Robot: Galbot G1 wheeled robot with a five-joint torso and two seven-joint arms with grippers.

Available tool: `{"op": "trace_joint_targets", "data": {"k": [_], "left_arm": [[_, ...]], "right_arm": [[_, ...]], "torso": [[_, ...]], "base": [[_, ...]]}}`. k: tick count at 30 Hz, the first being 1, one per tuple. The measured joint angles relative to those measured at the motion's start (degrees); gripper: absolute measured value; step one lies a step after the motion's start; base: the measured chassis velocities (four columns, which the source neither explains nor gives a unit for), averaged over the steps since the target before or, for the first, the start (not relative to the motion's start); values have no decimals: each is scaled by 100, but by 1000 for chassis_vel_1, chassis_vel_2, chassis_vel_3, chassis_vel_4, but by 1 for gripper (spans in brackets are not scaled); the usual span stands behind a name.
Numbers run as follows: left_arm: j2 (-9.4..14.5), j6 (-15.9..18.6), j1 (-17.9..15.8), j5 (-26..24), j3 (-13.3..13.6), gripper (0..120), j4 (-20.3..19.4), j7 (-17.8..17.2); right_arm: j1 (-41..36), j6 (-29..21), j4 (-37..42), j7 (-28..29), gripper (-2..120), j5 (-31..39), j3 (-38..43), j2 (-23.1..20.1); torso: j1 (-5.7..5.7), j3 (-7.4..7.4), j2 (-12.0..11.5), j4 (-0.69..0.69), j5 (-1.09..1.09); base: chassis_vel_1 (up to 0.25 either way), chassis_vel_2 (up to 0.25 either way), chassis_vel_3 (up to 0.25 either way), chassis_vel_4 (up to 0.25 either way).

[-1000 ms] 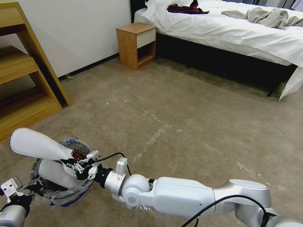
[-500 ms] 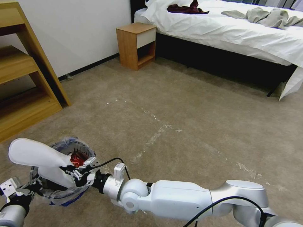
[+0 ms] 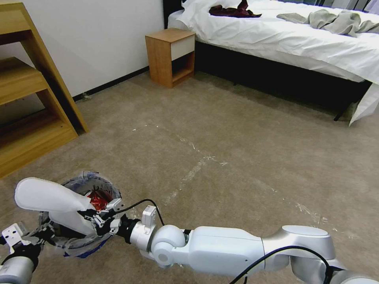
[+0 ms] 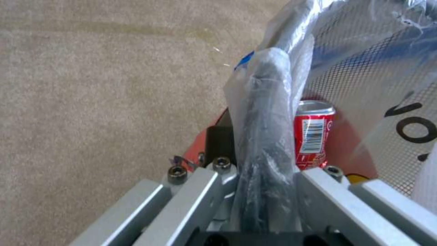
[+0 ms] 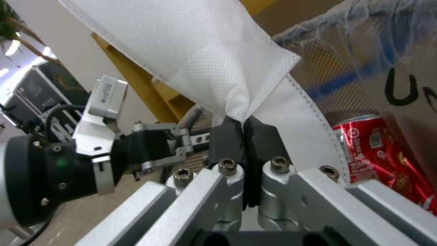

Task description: Pick up the trash bin and place the garbage on the floor into it.

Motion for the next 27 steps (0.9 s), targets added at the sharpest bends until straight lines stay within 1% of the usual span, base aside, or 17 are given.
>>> {"op": "trace_joint_targets", "data": {"k": [4, 7, 8, 10, 13, 14, 15, 18, 19, 20, 21, 22, 23, 25, 26, 27], "left_arm": [[-2, -11, -1, 6, 6, 1, 3, 7], [9, -15, -6, 6, 5, 1, 20, 8], [9, -15, -6, 6, 5, 1, 20, 8], [19, -18, -7, 3, -3, 1, 35, 10], [22, -20, -11, 2, -5, 1, 44, 10], [23, -21, -15, 1, -5, 1, 47, 11], [23, -21, -15, 1, -5, 1, 47, 11], [23, -24, -27, 2, 6, 1, 64, 13], [23, -24, -27, 2, 6, 1, 64, 13], [23, -24, -30, 2, 9, 1, 68, 13], [22, -25, -38, 3, 14, 1, 80, 13], [21, -26, -41, 4, 16, 1, 86, 14], [21, -26, -41, 4, 16, 1, 86, 14], [14, -30, -45, 9, 24, 1, 97, 16], [14, -35, -46, 12, 24, 1, 103, 18], [14, -35, -46, 12, 24, 1, 103, 18]], "right_arm": [[11, 0, -93, 2, 0, -27, -19, 38], [25, -4, -179, 1, 13, -32, -50, 109], [25, -4, -179, 1, 13, -32, -50, 109], [48, -5, -252, -1, 23, -34, -68, 161], [76, -4, -298, -6, 25, -39, -82, 184], [85, -4, -305, -7, 30, -41, -86, 186], [85, -4, -305, -7, 30, -41, -86, 186], [98, -5, -314, -13, 45, -57, -91, 188], [98, -5, -314, -13, 45, -57, -91, 188], [97, -5, -318, -14, 48, -66, -91, 189], [97, -6, -321, -16, 55, -88, -91, 189], [97, -6, -325, -18, 58, -101, -91, 189], [97, -6, -325, -18, 58, -101, -91, 189], [96, -6, -340, -25, 71, -128, -91, 188], [97, -6, -342, -26, 74, -135, -91, 187], [97, -6, -342, -26, 74, -135, -91, 187]], "torso": [[0, 0, 0, 0, 0], [0, 0, 0, 0, 0], [0, 0, 0, 0, 0], [0, 0, 0, 0, 0], [0, 0, 0, 0, 0], [0, 0, 0, 0, 0], [0, 0, 0, 0, 0], [0, 0, 0, 0, 0], [0, 0, 0, 0, 0], [0, 0, 0, 0, 0], [0, 0, 0, 0, 0], [0, 0, 0, 0, 0], [0, 0, 0, 0, 0], [0, 0, 0, 0, 0], [0, 0, 0, 0, 0], [0, 0, 0, 0, 0]], "base": [[0, 0, 0, 0], [0, 0, 0, 0], [0, 0, 0, 0], [0, 0, 0, 0], [0, 0, 0, 0], [0, 0, 0, 0], [0, 0, 0, 0], [0, 0, 0, 0], [0, 0, 0, 0], [0, 0, 0, 0], [0, 0, 0, 0], [0, 0, 0, 0], [0, 0, 0, 0], [0, 0, 0, 0], [0, 0, 0, 0], [0, 0, 0, 0]]}}
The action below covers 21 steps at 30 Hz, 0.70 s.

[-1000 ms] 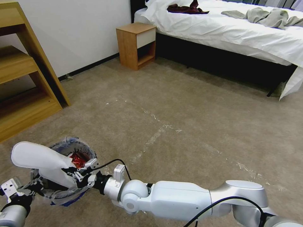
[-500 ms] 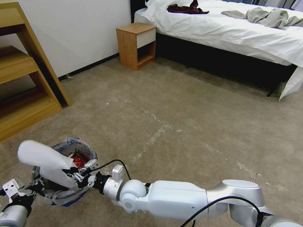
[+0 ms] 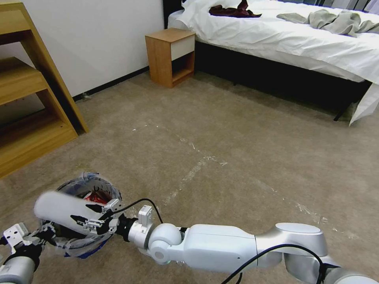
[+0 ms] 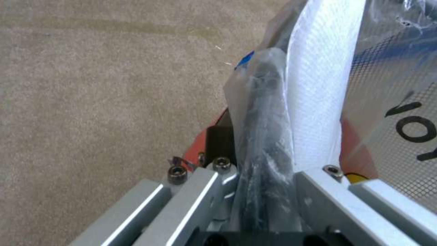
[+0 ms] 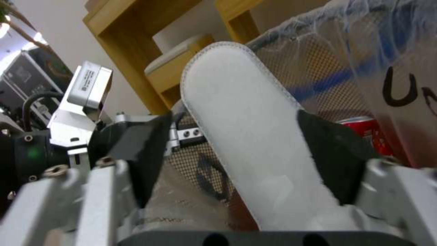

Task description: Pick up the trash bin and place the garbage on the floor into it.

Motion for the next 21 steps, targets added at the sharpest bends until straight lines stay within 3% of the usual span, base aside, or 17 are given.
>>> {"op": "trace_joint_targets", "data": {"k": [7, 21], "left_arm": [[1, -39, -17, 38, 11, 1, 62, 9], [-31, -49, -53, 101, 80, 1, 117, 10]], "right_arm": [[-9, 0, 27, -10, 98, -44, 34, -45], [-12, 33, 296, -40, 100, -134, 310, -153]], "torso": [[0, 0, 0, 0, 0], [0, 0, 0, 0, 0]], "base": [[0, 0, 0, 0], [0, 0, 0, 0]]}}
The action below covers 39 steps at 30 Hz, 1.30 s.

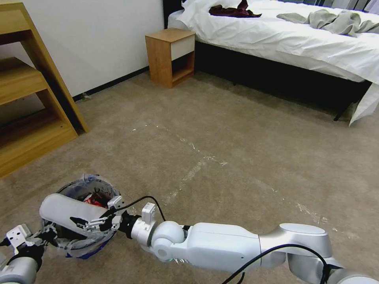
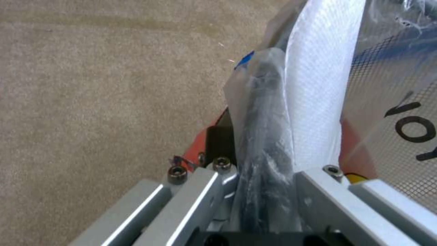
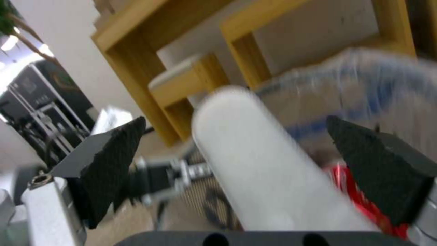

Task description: Pick up the trash bin and place the garbage on the floor into it.

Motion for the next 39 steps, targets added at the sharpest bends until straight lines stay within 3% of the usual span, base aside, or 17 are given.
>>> {"op": "trace_joint_targets", "data": {"k": [12, 22, 31, 33, 39], "left_arm": [[-4, 0, 44, -1, -48, 1, -46, 2], [33, 0, 38, 0, -84, 1, -72, 5], [88, -48, -5, 107, -184, 1, 25, 84], [105, -47, 1, 106, -204, 1, 26, 108], [124, -48, 4, 102, -226, 1, 20, 121]], "right_arm": [[332, 301, 282, -215, 99, -199, 875, 201], [825, 354, 628, -421, 99, -293, 1990, -127], [602, 296, 897, -387, 100, -285, 3966, -1070], [384, 378, 924, -321, 100, -312, 4469, -1511], [-279, 403, 1106, -215, 100, -544, 5411, -2115]], "torso": [[0, 0, 0, 1, 0], [0, 0, 0, 1, 1], [0, 0, 0, -1, 3], [0, 1, 0, 1, 2], [0, 0, 0, -3, 3]], "base": [[0, 0, 0, 0], [0, 0, 0, 0], [0, 0, 0, 0], [0, 0, 0, 0], [0, 0, 0, 0]]}}
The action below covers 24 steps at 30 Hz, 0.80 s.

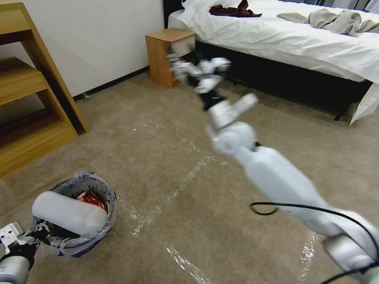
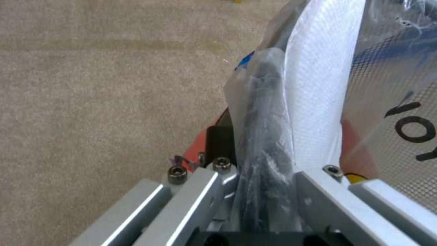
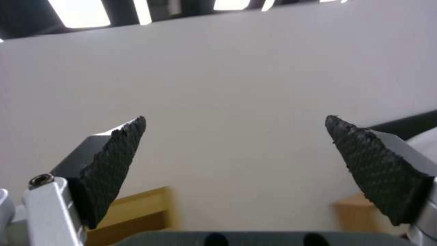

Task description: Pick up the trash bin and place the garbage on the floor into it.

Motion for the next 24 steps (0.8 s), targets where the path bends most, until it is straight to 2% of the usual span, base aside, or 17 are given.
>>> {"op": "trace_joint_targets", "data": {"k": [5, 10, 15, 18, 24], "left_arm": [[2, 11, 16, -2, -21, 1, -10, -1], [11, 52, 33, -26, -50, 1, -24, -8], [15, 68, 28, -38, -90, 1, -49, -15], [0, 70, 28, -40, -118, 1, -100, -9], [-15, 54, 20, -26, -173, 1, -179, 39]], "right_arm": [[-673, -101, 171, 250, 100, -520, 945, -272], [-1542, -77, 491, 311, 100, -809, 1984, -414], [-2172, -9, 626, 383, 100, -1317, 2709, -399], [-2969, -103, 887, 621, 100, -2095, 3465, -286], [-3837, -101, 1154, 771, 100, -2539, 4052, -95]], "torso": [[0, 0, 0, 6, -2], [0, 0, 0, 3, -2], [0, -1, 0, 5, -2], [0, -1, 0, 3, -2], [0, -1, 0, 4, -2]], "base": [[0, 0, 0, 0], [0, 0, 0, 0], [0, 0, 0, 0], [0, 0, 0, 0], [0, 0, 0, 0]]}}
